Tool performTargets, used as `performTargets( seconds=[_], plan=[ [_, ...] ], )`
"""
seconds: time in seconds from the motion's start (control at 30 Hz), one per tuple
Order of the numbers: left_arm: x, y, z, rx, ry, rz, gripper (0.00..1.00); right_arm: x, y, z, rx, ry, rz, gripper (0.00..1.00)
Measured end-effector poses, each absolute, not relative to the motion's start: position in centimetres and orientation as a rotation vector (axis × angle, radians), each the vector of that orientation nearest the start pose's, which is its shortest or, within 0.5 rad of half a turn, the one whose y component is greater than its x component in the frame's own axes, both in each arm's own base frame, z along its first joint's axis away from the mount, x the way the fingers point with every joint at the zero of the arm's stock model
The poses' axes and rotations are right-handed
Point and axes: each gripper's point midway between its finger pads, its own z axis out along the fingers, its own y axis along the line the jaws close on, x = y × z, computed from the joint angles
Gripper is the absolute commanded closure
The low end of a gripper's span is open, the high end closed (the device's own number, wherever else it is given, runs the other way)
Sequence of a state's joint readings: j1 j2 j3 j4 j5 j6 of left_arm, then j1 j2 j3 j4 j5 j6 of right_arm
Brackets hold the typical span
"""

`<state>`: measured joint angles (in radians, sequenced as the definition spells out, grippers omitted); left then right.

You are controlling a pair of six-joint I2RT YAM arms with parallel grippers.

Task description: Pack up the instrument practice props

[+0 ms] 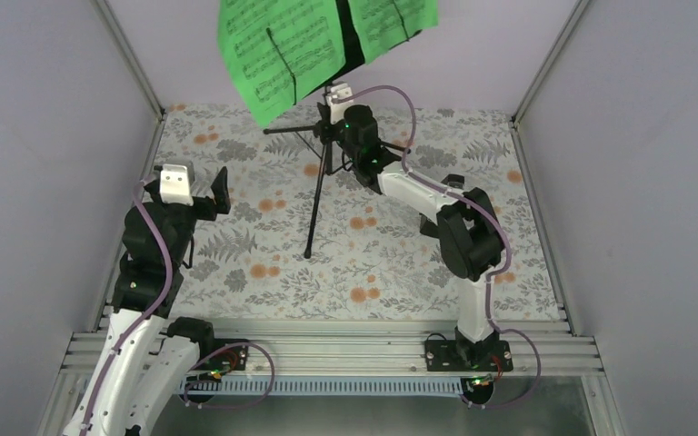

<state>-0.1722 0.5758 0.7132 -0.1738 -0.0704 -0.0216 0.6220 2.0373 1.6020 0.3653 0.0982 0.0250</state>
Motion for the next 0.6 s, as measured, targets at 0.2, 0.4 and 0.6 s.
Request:
performTargets(
  seconds=[0.2, 0.4, 0.6],
  plan=[
    [27.5, -3.5, 33.8, 0.068, 1.608, -0.089, 0.0, 52.1, 29.6, 28.0, -0.205, 1.677, 0.219, 0.96],
    [27.7, -3.6, 33.6, 0.07, 1.616, -0.089, 0.0, 51.3, 24.8, 28.0, -0.036, 1.703, 0.086, 0.96],
    [28.2, -3.7, 32.9, 0.073, 1.645, -0.086, 0.0, 50.8, 20.0, 28.0, 0.087, 1.722, -0.004, 0.93]
  ],
)
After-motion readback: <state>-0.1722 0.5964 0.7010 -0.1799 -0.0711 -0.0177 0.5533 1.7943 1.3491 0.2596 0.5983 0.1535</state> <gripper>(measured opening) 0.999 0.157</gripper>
